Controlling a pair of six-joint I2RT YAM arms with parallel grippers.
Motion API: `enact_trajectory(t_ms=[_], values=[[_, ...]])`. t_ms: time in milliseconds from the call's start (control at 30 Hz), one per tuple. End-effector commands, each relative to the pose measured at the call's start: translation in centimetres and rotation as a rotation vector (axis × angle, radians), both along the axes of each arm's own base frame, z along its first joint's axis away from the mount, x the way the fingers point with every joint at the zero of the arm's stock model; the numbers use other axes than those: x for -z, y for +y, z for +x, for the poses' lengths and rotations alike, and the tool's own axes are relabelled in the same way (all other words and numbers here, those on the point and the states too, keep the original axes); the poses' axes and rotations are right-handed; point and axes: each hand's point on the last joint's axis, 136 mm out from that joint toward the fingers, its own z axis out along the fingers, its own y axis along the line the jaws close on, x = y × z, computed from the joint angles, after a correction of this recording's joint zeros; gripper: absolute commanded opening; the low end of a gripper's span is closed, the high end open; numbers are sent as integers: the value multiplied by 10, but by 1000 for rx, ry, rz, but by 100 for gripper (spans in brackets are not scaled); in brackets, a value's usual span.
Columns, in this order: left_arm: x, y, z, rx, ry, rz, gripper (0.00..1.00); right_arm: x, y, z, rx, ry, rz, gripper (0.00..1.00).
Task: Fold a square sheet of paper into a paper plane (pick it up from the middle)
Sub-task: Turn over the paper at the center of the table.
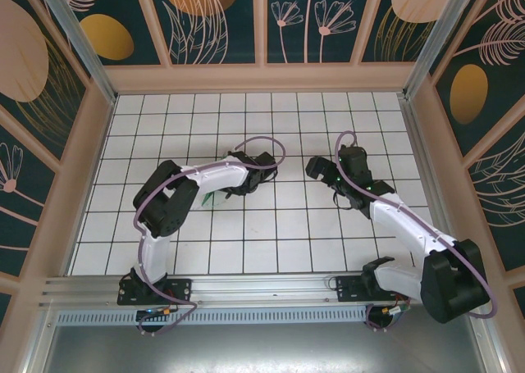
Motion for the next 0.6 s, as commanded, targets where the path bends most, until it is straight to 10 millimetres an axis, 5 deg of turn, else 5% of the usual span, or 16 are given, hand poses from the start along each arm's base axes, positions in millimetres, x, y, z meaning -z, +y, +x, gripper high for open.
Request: enact_trajectory(t_ms=[0, 167, 300, 433, 567], values=[[1, -30, 10, 23, -5, -162, 28, 9, -9, -2, 35, 28, -18, 99], [-34, -94, 9, 148, -23, -568, 63, 10, -5, -1, 18, 34, 6, 99], [-77, -122, 9, 216, -81, -791, 80, 10, 12, 2, -53, 41, 53, 96], [-109, -106, 14, 189, -153, -914, 91, 9, 41, 6, -147, 45, 110, 86], [-115, -54, 22, 62, -242, -988, 99, 3, 97, 10, -269, 29, 106, 79]])
